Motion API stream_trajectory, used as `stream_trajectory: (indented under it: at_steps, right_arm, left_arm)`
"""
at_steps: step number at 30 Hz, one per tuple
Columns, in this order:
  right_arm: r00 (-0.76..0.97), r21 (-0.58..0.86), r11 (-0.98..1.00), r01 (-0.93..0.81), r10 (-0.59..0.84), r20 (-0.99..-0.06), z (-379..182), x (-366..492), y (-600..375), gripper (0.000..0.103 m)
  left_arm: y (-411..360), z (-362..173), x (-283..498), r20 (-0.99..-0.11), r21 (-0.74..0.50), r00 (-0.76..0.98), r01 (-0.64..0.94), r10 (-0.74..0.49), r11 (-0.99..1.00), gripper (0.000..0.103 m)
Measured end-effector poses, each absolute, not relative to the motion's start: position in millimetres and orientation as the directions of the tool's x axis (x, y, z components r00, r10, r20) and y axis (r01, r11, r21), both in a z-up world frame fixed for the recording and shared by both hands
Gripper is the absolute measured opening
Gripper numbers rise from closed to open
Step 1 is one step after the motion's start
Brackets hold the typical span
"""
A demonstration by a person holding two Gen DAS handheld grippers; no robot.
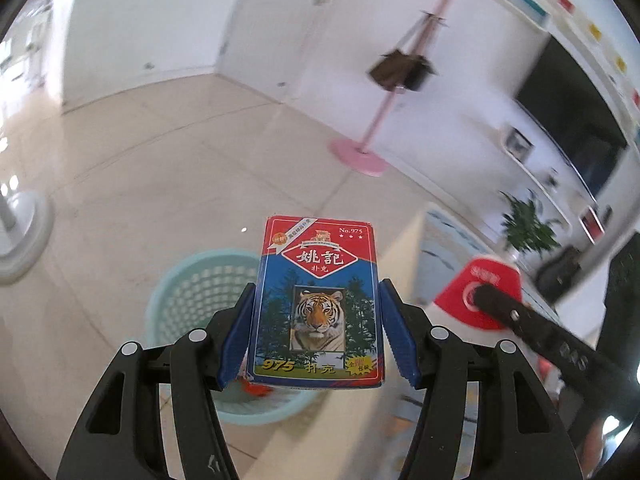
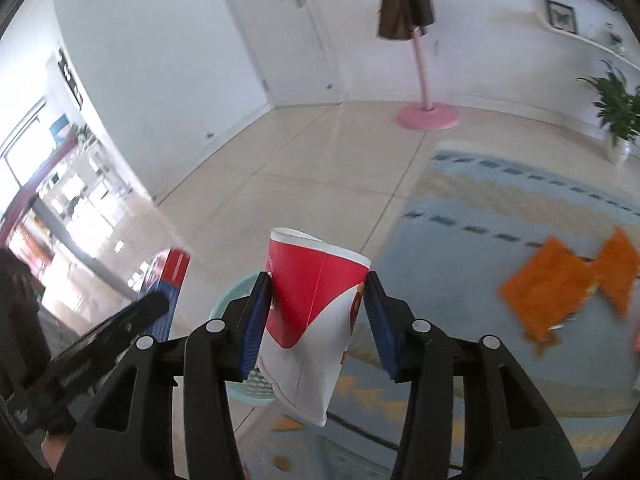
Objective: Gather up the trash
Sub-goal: 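Carry the box and cup to the basket and open both tools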
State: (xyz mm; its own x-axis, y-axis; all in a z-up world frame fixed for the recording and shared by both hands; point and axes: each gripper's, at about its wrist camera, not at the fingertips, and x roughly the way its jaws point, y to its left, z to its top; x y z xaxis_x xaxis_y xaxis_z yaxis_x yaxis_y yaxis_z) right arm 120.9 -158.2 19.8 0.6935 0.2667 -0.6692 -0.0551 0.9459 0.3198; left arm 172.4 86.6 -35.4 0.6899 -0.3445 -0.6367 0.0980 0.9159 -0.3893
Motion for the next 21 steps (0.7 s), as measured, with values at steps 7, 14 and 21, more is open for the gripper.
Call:
stream_trajectory:
  at_steps: [7,14,21]
  right_arm:
    - [0.649,0.295,0.951,-0.098,0.286,-0.705,-11,145,-111,0.044]
    - [0.637,0.233,0.970,-0.073,0.225,-0.737,-39,170,-83,0.048]
    - [0.637,0.260,0.964,-0.059,0.237,-0.734,-44,167,-87,0.056]
  left_arm:
    - [115,-67,198,-0.663,-0.423,0.675,0.017,-0.322,0.906,0.058]
    - [146,-85,210,-0.642,-0.558,0.665,-0.065,-0.381,0.827,0.067]
    - [128,-62,196,-0.604,-0.488,0.714,0.023,-0.356,0.873,0.067]
